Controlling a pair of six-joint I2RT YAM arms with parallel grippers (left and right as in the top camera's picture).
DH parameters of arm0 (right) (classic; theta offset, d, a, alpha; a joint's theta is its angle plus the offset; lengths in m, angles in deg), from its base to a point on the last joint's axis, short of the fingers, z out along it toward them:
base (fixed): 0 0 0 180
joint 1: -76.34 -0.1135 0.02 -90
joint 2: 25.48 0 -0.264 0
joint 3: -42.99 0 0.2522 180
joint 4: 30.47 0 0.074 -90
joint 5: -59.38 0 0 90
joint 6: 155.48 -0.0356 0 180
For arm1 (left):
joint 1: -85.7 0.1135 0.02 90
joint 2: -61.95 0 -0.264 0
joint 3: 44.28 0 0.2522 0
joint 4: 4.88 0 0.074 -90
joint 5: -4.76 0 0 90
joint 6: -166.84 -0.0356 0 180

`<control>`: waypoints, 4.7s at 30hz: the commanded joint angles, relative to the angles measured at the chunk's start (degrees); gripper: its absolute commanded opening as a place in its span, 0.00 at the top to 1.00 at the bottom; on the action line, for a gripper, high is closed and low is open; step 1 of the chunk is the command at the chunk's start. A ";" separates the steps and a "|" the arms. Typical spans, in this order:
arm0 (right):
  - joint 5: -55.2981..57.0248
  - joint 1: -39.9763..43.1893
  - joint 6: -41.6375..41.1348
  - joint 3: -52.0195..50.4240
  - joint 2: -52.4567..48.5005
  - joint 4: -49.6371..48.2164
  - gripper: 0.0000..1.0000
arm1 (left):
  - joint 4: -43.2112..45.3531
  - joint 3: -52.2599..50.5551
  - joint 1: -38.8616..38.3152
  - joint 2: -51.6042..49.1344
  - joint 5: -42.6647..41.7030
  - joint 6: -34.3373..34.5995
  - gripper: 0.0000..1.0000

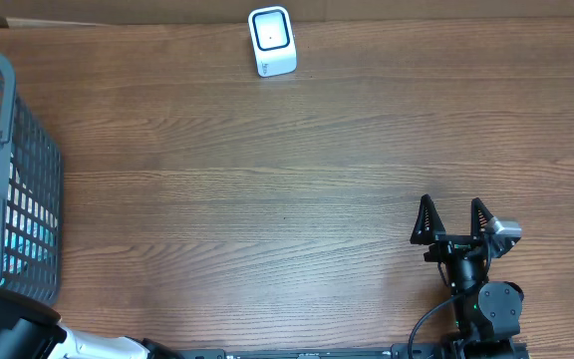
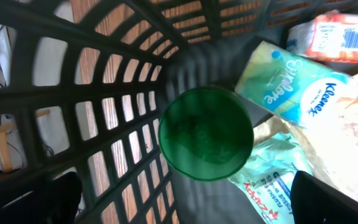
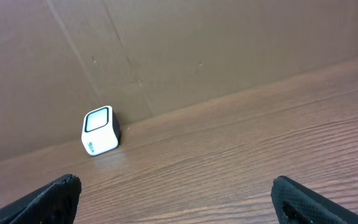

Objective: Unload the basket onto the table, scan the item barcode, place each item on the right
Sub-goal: 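Reach the left gripper into the basket and grasp the green-capped bottle, then lift the green-capped bottle out of the basket with the left gripper, then move the bottle under the white scanner with the left gripper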

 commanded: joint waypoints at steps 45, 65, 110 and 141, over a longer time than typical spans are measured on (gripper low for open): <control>0.57 0.07 0.22 -0.57 0.20 -0.24 0.00 | 22.91 -18.62 -0.02 -0.46 -8.68 -4.02 0.25; 0.57 0.07 0.22 -0.57 0.20 -0.22 0.00 | 14.12 -8.26 -0.02 -0.02 -14.03 -4.02 0.46; 0.57 0.07 0.22 -0.57 0.20 -0.24 0.00 | -1.27 44.19 -30.75 4.11 -53.86 -0.85 0.95; 0.57 0.07 0.22 -0.57 0.20 -0.22 0.00 | -18.71 42.56 -78.29 -26.34 -11.41 -9.77 0.96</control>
